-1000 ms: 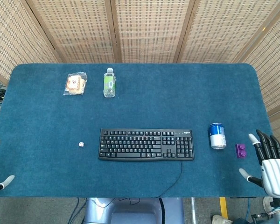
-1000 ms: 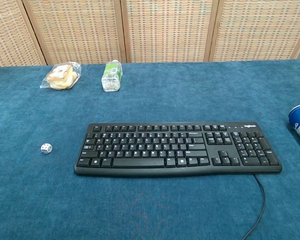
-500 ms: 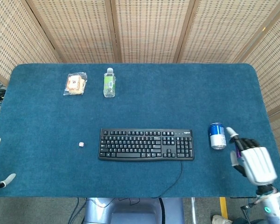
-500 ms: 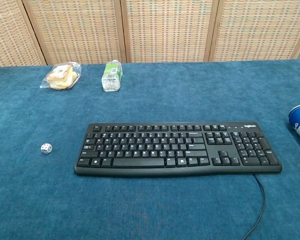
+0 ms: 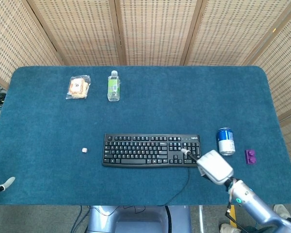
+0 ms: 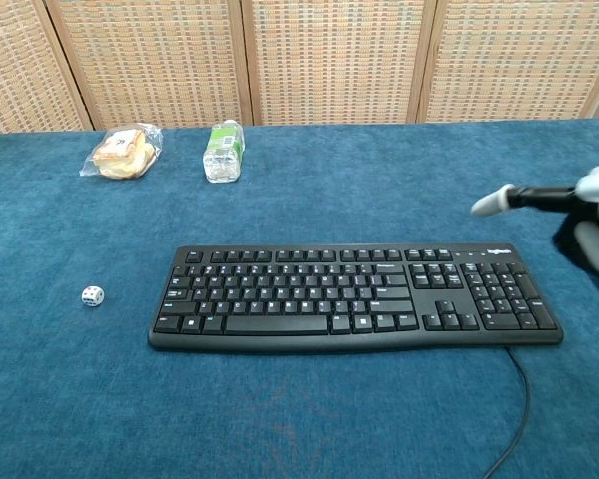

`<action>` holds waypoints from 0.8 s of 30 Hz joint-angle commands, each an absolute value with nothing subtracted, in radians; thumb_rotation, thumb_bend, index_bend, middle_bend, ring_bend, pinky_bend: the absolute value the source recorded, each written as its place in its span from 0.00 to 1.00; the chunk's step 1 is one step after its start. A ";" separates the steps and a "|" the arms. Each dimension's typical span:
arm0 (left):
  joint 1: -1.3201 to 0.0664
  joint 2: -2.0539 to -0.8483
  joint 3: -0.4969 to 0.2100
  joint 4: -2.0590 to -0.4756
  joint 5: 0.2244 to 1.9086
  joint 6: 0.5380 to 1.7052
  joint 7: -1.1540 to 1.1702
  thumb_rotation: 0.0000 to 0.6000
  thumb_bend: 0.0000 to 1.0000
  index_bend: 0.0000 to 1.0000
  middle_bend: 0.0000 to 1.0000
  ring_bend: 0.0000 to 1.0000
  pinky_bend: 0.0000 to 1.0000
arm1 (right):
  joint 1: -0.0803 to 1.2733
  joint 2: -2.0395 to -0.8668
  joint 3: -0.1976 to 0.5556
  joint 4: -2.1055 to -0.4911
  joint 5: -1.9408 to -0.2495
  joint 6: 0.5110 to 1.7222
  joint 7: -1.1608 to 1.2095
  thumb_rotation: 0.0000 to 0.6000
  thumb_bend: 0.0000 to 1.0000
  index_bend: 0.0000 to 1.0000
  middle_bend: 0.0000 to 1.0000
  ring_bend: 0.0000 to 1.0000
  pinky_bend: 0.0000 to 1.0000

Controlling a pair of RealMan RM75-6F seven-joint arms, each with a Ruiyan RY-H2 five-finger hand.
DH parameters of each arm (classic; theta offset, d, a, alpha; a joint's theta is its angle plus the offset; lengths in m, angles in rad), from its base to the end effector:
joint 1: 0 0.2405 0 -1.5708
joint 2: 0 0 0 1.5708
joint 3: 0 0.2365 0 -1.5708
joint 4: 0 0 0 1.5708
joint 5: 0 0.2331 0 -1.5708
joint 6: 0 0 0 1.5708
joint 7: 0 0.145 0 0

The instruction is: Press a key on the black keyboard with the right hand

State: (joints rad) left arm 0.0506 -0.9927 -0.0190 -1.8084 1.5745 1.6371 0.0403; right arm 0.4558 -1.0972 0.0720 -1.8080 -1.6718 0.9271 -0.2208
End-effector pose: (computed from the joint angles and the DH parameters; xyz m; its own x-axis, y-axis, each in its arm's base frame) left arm -0.2779 0.1349 0.1612 0.3737 -0.0661 0.9252 0.9274 0.0422 -0.3716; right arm -0.1819 -0.2421 0.0425 0.6415 -0.2421 0.7279 -0.6898 -0.5971 0.4094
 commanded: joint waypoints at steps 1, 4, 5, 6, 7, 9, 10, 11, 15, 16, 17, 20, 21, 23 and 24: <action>0.050 -0.993 -0.020 -1.809 1.572 1.635 0.041 1.00 0.00 0.00 0.00 0.00 0.00 | 0.508 -1.137 0.081 -1.832 -1.564 0.831 -0.312 1.00 1.00 0.08 0.74 0.94 1.00; 0.049 -0.992 -0.020 -1.809 1.569 1.634 0.038 1.00 0.00 0.00 0.00 0.00 0.00 | 0.531 -1.148 0.089 -1.851 -1.472 0.776 -0.352 1.00 1.00 0.08 0.74 0.94 1.00; 0.050 -0.991 -0.020 -1.808 1.569 1.635 0.037 1.00 0.00 0.00 0.00 0.00 0.00 | 0.541 -1.155 0.092 -1.854 -1.431 0.758 -0.375 1.00 1.00 0.08 0.74 0.94 1.00; 0.050 -0.991 -0.020 -1.808 1.569 1.636 0.034 1.00 0.00 0.00 0.00 0.00 0.00 | 0.552 -1.164 0.095 -1.858 -1.385 0.746 -0.409 1.00 1.00 0.08 0.74 0.94 1.00; 0.051 -0.990 -0.021 -1.808 1.568 1.637 0.033 1.00 0.00 0.00 0.00 0.00 0.00 | 0.559 -1.174 0.095 -1.858 -1.354 0.742 -0.434 1.00 1.00 0.08 0.74 0.94 1.00; 0.050 -0.989 -0.018 -1.807 1.570 1.633 0.035 1.00 0.00 0.00 0.00 0.00 0.00 | 0.579 -1.209 0.092 -1.843 -1.269 0.727 -0.488 1.00 1.00 0.08 0.74 0.94 1.00; 0.049 -0.989 -0.018 -1.807 1.570 1.632 0.035 1.00 0.00 0.00 0.00 0.00 0.00 | 0.588 -1.222 0.089 -1.838 -1.229 0.726 -0.518 1.00 1.00 0.09 0.74 0.94 1.00; 0.049 -0.989 -0.018 -1.807 1.569 1.632 0.036 1.00 0.00 0.00 0.00 0.00 0.00 | 0.594 -1.230 0.087 -1.836 -1.205 0.727 -0.537 1.00 1.00 0.09 0.74 0.94 1.00; 0.050 -0.991 -0.019 -1.806 1.567 1.634 0.037 1.00 0.00 0.00 0.00 0.00 0.00 | 0.618 -1.268 0.062 -1.838 -1.107 0.764 -0.640 1.00 1.00 0.12 0.74 0.94 1.00; 0.050 -0.992 -0.019 -1.807 1.567 1.633 0.039 1.00 0.00 0.00 0.00 0.00 0.00 | 0.623 -1.275 0.055 -1.841 -1.087 0.773 -0.661 1.00 1.00 0.12 0.74 0.94 1.00; 0.050 -0.992 -0.019 -1.807 1.566 1.633 0.040 1.00 0.00 0.00 0.00 0.00 0.00 | 0.626 -1.279 0.050 -1.844 -1.074 0.780 -0.673 1.00 1.00 0.12 0.74 0.94 1.00; 0.049 -0.995 -0.018 -1.808 1.569 1.631 0.049 1.00 0.00 0.00 0.00 0.00 0.00 | 0.640 -1.295 0.037 -1.854 -1.026 0.810 -0.717 1.00 1.00 0.12 0.74 0.94 1.00; 0.049 -0.995 -0.017 -1.809 1.569 1.631 0.051 1.00 0.00 0.00 0.00 0.00 0.00 | 0.643 -1.298 0.034 -1.856 -1.017 0.817 -0.724 1.00 1.00 0.12 0.74 0.94 1.00; 0.049 -0.997 -0.017 -1.809 1.569 1.631 0.054 1.00 0.00 0.00 0.00 0.00 0.00 | 0.651 -1.305 0.028 -1.863 -0.991 0.833 -0.741 1.00 1.00 0.12 0.74 0.94 1.00; 0.049 -0.997 -0.017 -1.809 1.569 1.631 0.055 1.00 0.00 0.00 0.00 0.00 0.00 | 0.654 -1.306 0.026 -1.865 -0.983 0.838 -0.746 1.00 1.00 0.12 0.75 0.94 1.00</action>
